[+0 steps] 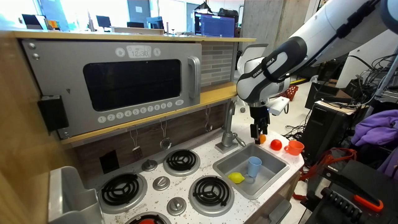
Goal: Move the orange object to the right front of the stove
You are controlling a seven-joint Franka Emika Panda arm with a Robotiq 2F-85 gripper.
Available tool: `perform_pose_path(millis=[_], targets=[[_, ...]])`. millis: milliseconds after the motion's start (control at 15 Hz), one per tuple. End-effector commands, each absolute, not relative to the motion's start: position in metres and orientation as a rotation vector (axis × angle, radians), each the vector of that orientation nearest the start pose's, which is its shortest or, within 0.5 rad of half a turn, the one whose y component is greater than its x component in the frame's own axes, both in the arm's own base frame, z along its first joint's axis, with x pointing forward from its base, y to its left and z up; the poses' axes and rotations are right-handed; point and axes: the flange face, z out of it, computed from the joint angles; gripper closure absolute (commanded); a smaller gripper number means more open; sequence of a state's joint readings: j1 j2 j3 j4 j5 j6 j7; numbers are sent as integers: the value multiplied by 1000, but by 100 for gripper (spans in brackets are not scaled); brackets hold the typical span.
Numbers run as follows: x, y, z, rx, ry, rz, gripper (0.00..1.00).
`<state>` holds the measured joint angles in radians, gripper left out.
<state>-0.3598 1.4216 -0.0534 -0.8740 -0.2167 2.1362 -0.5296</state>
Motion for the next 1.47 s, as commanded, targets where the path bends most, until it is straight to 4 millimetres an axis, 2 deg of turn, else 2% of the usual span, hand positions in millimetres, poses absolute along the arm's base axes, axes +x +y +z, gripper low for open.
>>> perform_pose_path(millis=[0, 333, 467, 800, 933, 1133, 1400], targets=[[685, -288, -20, -3191, -481, 421, 31], [688, -292, -7, -3209, -509, 405, 71], [690, -299, -1, -3237, -528, 387, 81], [687, -328, 21, -3255, -500, 301, 81], [685, -332, 27, -3258, -503, 263, 81], [682, -320, 31, -3239, -601, 189, 81], [669, -289, 23, -3189, -719, 205, 81]])
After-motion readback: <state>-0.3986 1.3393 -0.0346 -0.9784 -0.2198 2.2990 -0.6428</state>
